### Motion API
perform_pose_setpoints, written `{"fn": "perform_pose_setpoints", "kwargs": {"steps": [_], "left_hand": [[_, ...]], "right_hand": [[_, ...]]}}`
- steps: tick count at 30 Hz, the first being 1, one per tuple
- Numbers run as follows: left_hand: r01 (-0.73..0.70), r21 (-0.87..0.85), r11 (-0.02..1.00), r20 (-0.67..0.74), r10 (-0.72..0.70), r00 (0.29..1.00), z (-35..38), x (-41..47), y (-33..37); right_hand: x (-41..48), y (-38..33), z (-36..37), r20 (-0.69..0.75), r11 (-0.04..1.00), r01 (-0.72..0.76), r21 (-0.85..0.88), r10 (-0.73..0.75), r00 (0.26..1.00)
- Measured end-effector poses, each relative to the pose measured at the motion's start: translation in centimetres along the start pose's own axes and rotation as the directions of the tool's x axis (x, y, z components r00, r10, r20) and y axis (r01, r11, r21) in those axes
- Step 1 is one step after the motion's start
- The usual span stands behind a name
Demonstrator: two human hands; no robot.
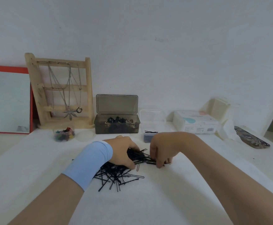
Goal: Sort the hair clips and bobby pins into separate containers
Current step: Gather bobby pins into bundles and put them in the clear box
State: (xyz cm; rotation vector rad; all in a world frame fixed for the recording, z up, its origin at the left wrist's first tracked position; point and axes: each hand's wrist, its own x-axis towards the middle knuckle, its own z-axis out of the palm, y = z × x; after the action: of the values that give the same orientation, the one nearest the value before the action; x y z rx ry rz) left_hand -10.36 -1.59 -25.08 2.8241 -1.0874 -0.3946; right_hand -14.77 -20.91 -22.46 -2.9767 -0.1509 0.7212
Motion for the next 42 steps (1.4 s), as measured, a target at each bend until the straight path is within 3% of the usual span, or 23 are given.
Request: {"fn": "perform_pose_setpoints", "kwargs": {"steps": [3, 7, 11, 13, 15, 19, 23, 27, 29, 33, 35, 37, 42], "left_hand": [[-0.051, -0.074, 0.996, -0.01, 0.051, 0.999, -0.3, -0.1, -0.5], [0.032, -0.18, 0.983, -0.048, -0.041, 0.998, -0.7, -0.5, -1.5], [0.11, -0.079, 0.991, -0.001, -0.111, 0.994, -0.1, -0.3, -1.7], [0.093, -0.02, 0.995, 0.024, -0.093, 0.995, 0.1, -0.1, -1.7], [0.042, -0.063, 0.997, 0.003, -0.042, 0.999, 0.0, 0.1, -1.6], [-0.036, -0.162, 0.986, -0.049, 0.029, 0.998, -0.1, 0.3, -1.6], [0.031, -0.237, 0.971, 0.02, -0.027, 0.999, -0.4, 0.1, -2.3], [0.17, -0.073, 0.983, 0.041, -0.168, 0.985, -0.6, -0.2, -2.1], [0.153, 0.024, 0.988, 0.014, -0.153, 0.988, -0.4, 0.0, -1.7], [0.064, -0.043, 0.997, 0.025, -0.063, 0.998, -0.7, 0.2, -2.0], [0.061, -0.049, 0.997, 0.037, -0.06, 0.998, -0.8, 0.2, -2.4], [0.088, -0.072, 0.994, 0.038, -0.085, 0.996, -1.0, 0.1, -2.9], [0.196, -0.068, 0.978, 0.036, -0.194, 0.98, -1.2, -0.2, -3.7]], "right_hand": [[0.5, -0.4, -0.7, -0.023, 0.996, 0.077, 0.04, -0.076, 0.997], [1.4, -1.5, -1.5, -0.157, 0.983, 0.18, 0.025, -0.174, 0.972], [1.3, -0.5, -2.5, -0.099, 0.999, 0.045, 0.025, -0.042, 0.994], [1.4, -0.1, -2.9, -0.167, 0.999, 0.002, -0.047, -0.01, 0.986], [1.7, -0.7, -2.6, -0.192, 0.995, 0.022, -0.1, -0.041, 0.98], [2.3, -2.3, -0.8, -0.068, 0.994, 0.059, -0.088, -0.065, 0.996], [2.4, -2.3, -0.2, -0.127, 0.994, 0.105, -0.013, -0.106, 0.986], [1.8, -1.8, -0.7, -0.133, 0.99, 0.14, -0.024, -0.142, 0.981], [1.7, -2.0, -0.6, -0.16, 0.993, 0.121, 0.009, -0.118, 0.98], [1.7, -3.0, -0.1, -0.15, 0.995, 0.079, -0.065, -0.088, 0.985], [1.8, -3.4, 0.1, -0.183, 0.985, 0.154, -0.082, -0.167, 0.969], [1.8, -3.9, 0.1, -0.205, 0.971, 0.234, -0.05, -0.24, 0.949], [1.6, -4.0, 0.1, -0.217, 0.969, 0.233, -0.079, -0.245, 0.945]]}}
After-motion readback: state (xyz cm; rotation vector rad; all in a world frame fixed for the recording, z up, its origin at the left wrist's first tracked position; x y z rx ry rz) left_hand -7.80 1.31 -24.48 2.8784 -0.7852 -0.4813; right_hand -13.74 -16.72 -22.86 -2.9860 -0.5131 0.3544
